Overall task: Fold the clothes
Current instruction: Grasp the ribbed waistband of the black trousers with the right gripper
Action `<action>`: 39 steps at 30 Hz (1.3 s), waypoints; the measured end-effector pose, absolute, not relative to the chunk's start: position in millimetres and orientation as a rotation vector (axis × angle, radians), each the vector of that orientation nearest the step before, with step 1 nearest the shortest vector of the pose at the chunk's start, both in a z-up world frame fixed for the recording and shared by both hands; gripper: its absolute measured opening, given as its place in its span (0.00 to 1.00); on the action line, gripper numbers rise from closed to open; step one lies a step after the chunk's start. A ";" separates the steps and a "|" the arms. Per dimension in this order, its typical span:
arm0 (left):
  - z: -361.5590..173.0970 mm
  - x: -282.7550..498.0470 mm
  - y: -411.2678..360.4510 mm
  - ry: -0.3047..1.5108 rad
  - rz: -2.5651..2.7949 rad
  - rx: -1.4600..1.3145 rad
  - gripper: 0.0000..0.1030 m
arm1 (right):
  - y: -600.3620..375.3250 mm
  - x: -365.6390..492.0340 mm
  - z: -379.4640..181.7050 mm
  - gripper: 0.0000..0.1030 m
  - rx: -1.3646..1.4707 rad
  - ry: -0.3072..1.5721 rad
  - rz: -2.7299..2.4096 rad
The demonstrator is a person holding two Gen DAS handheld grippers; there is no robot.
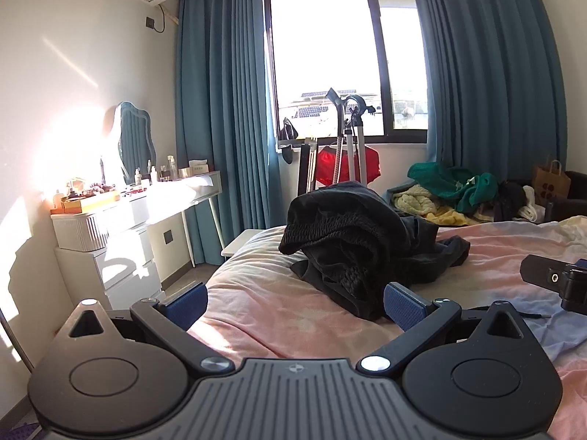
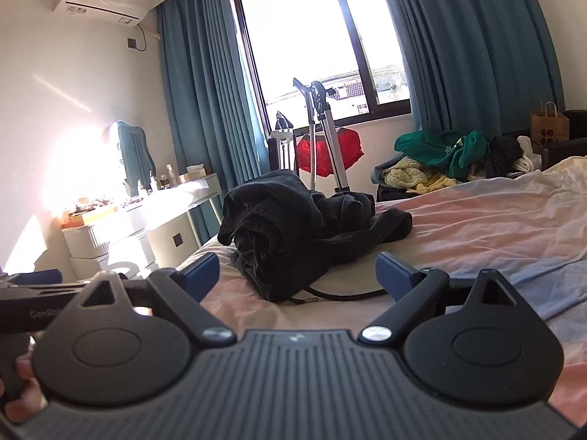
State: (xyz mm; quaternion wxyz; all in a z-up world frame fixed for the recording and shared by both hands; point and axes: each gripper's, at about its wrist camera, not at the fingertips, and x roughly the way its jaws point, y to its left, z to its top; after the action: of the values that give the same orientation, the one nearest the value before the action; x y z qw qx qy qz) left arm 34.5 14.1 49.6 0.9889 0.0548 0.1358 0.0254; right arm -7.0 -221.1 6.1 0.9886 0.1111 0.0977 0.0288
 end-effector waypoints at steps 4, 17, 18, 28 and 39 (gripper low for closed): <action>50.4 52.1 36.1 0.242 0.093 0.078 1.00 | -213.2 57.3 2.8 0.91 0.237 0.257 0.069; -19.3 125.6 91.6 0.314 0.142 -0.009 1.00 | -198.0 276.2 -91.3 0.45 0.492 0.514 0.016; -25.0 131.2 92.4 0.330 0.150 -0.001 1.00 | -195.6 281.9 -94.5 0.44 0.505 0.512 0.025; -26.0 129.7 106.3 0.331 0.164 -0.067 1.00 | -179.6 307.8 -105.6 0.26 0.570 0.512 0.008; -16.2 118.3 117.2 0.324 0.112 -0.177 1.00 | -181.1 223.0 -8.8 0.09 0.324 0.340 0.077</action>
State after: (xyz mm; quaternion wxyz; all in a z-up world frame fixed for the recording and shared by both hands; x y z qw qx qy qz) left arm 118.3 117.2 -16.2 0.9814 -0.0882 0.1609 0.0558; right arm 223.0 -181.1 -8.8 0.9718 0.1607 0.1686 0.0381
